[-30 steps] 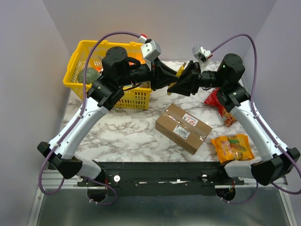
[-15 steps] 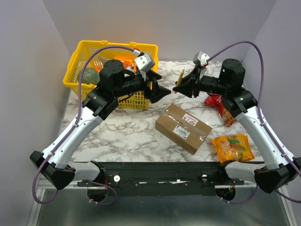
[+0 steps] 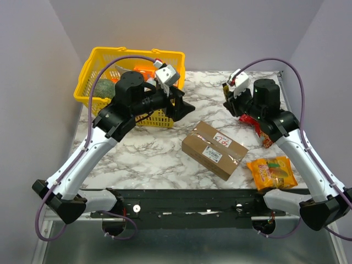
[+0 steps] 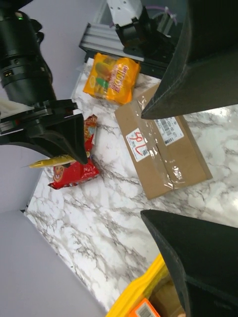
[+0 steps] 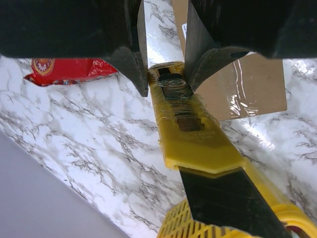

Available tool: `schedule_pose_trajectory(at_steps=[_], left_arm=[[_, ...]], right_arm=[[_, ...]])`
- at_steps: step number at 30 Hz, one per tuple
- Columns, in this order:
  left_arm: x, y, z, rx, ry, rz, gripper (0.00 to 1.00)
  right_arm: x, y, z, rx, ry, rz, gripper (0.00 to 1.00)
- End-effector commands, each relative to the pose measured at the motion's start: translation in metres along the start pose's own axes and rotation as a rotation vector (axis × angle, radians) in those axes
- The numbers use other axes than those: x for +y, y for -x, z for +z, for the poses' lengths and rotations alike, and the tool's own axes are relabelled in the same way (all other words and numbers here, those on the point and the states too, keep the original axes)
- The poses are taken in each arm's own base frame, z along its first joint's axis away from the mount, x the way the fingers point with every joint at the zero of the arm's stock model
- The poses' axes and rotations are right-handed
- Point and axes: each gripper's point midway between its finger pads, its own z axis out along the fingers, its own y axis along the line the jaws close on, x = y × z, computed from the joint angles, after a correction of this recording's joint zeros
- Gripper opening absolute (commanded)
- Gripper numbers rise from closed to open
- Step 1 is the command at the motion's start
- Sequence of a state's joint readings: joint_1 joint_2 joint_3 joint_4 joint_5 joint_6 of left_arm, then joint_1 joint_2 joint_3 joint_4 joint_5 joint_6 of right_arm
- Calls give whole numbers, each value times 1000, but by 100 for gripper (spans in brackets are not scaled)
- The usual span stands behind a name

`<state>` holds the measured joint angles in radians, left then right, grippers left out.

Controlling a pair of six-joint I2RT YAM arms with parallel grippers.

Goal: Unpack the express box

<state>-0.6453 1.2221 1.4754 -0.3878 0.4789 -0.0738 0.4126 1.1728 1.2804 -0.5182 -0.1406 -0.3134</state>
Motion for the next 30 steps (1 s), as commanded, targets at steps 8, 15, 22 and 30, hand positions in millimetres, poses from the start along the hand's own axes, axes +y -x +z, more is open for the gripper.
schedule_pose_trajectory(at_steps=[8,15,22,30], left_arm=[[-15,24,71,-76,-135,-145,64],[-18,33,99,-118,-129,-158,62],[-21,49,114,-172,-140,-130,53],[-20,56,137,-189,-118,-97,44]], right_arm=[[-10,16,-21,-39,-93,135,1],[-8,26,-20,-56,-71,158,1],[-5,30,-16,-56,-47,175,1],[5,35,-16,-73,5,206,1]])
